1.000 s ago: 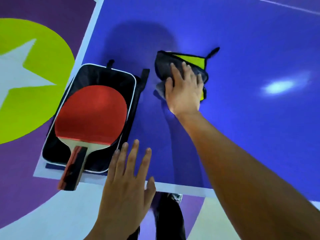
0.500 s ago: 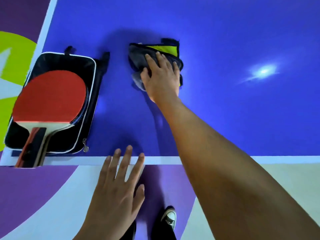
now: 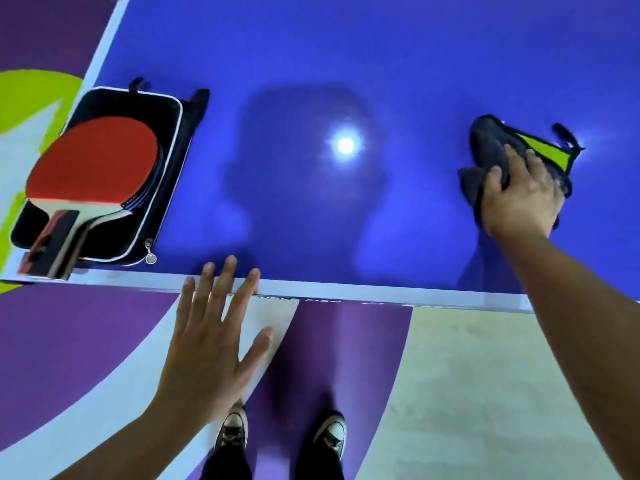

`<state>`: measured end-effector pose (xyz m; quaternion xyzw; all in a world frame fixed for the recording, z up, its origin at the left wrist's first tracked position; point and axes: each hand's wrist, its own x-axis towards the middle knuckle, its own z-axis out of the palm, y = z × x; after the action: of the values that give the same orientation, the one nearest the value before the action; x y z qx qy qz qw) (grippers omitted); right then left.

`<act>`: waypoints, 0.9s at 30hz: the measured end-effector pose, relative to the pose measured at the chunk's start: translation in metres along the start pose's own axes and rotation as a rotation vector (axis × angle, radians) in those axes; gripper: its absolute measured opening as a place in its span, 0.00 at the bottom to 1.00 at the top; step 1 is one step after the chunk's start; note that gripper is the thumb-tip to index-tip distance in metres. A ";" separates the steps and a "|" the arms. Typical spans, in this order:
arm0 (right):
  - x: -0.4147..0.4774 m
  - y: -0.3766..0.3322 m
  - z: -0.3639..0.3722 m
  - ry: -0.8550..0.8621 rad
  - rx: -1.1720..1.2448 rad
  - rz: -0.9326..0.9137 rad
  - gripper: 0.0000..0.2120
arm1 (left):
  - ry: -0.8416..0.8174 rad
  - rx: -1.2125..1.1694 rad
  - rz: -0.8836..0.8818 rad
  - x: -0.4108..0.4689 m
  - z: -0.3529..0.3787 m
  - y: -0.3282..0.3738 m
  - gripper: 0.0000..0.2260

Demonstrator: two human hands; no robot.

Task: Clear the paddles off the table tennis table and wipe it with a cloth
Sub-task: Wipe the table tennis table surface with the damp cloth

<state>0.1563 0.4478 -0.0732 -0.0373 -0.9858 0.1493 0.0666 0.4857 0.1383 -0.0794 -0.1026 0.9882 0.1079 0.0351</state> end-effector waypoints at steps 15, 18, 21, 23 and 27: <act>-0.117 -0.246 0.073 -0.098 -0.092 -0.327 0.25 | 0.081 -0.160 0.027 -0.030 -0.017 -0.090 0.31; -0.151 -0.308 0.090 -0.138 -0.082 -0.400 0.26 | 0.035 -0.188 0.007 -0.043 -0.020 -0.109 0.35; -0.177 -0.339 0.098 -0.135 -0.078 -0.421 0.26 | 0.024 -0.229 0.029 -0.043 -0.024 -0.115 0.35; -0.186 -0.344 0.099 -0.146 -0.068 -0.395 0.26 | 0.026 -0.255 0.015 -0.042 -0.026 -0.116 0.34; -0.212 -0.335 0.089 -0.180 -0.061 -0.408 0.26 | 0.042 -0.263 0.016 -0.043 -0.027 -0.119 0.33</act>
<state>0.3349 0.0827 -0.0826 0.1741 -0.9790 0.1055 0.0061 0.5513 0.0266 -0.0734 -0.1006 0.9669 0.2345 -0.0001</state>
